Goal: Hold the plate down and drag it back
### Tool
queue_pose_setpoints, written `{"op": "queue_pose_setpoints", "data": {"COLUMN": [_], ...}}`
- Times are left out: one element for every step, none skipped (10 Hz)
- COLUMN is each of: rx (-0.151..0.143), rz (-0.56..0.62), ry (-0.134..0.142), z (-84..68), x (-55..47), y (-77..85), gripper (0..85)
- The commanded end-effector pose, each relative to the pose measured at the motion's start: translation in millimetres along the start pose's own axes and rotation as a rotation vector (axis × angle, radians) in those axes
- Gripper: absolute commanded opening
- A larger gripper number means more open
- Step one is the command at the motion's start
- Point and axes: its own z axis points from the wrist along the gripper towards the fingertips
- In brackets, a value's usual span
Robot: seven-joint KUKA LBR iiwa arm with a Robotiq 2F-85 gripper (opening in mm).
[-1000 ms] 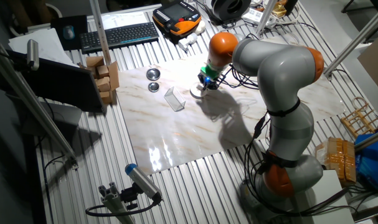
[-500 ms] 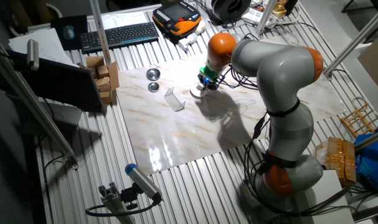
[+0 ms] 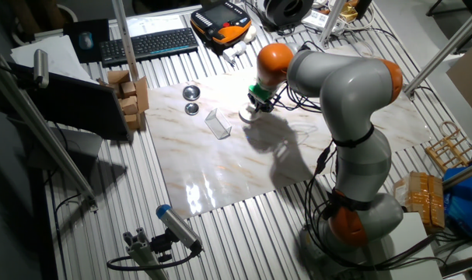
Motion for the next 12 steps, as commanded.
{"op": "queue_pose_setpoints", "data": {"rx": [-0.004, -0.006, -0.004, -0.004, -0.003, -0.004, -0.009, -0.012, -0.012, -0.018, -0.019, -0.028], "rz": [-0.007, -0.009, -0.015, -0.018, -0.018, -0.016, -0.010, -0.004, 0.001, 0.007, 0.007, 0.018], "ry": [-0.002, -0.001, -0.007, -0.007, -0.007, -0.002, 0.009, 0.014, 0.015, 0.011, 0.008, 0.008], "z": [1.0, 1.8, 1.3, 0.3, -0.8, -1.7, -2.0, -2.0, -1.5, 0.1, 1.8, 3.8], "x": [-2.6, -4.2, -6.1, -7.9, -7.6, -6.6, -5.3, -3.5, -2.0, -1.0, -0.7, 1.4], "y": [-2.4, -4.0, -5.8, -7.2, -7.5, -7.3, -6.5, -5.4, -4.5, -4.1, -3.4, -1.4], "gripper": [0.0, 0.0, 0.0, 0.0, 0.0, 0.0, 0.0, 0.0, 0.0, 0.0, 0.0, 0.0]}}
